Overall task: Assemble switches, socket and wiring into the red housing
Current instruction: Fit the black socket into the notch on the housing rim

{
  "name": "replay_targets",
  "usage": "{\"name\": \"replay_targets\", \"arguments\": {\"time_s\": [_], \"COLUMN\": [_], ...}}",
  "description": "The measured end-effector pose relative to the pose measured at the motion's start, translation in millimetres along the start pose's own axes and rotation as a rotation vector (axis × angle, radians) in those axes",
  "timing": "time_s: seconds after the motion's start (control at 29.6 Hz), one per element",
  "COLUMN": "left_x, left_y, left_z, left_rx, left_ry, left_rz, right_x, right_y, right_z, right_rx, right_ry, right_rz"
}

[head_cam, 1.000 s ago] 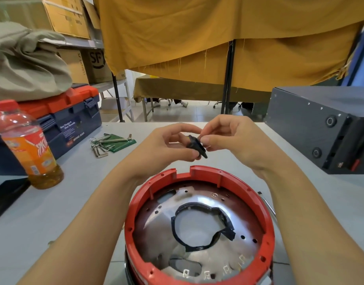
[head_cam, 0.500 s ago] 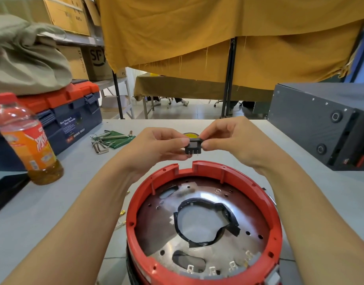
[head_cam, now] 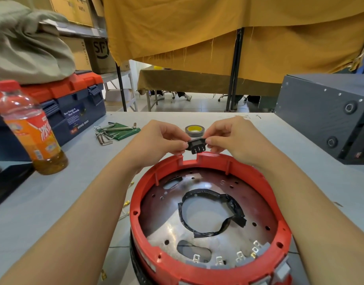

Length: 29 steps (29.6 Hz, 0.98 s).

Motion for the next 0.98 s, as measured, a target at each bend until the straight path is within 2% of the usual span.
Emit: {"name": "replay_targets", "arguments": {"time_s": [0.27,0.51,0.98], "left_x": [0.7,2.4,2.3], "left_y": [0.0,-0.7,0.9], "left_z": [1.8,4.7,2.9], "left_rx": [-0.027,0.011,-0.025], "left_ry": [0.201,0.179,0.269], "left_rz": [-0.027,-0.037,0.009], "right_x": [-5.6,-6.6,-5.6], "right_y": [-0.1,-2.1,-1.0], "right_z": [-1.8,-1.3,-2.5], "right_rx": [0.068,0.096,0.085], "right_ry": [-0.211,-0.260,-0.266], "right_rz": [0.048,0.104,0.102]}}
Point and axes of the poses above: each hand's wrist, its own y-axis towards the middle knuckle, its own x-axis out of the back of the hand, z = x × y, the point moved 3 cm from there along y, towards the middle knuckle, and after that the axes turned 6 degrees about -x, right-handed, at the moved point
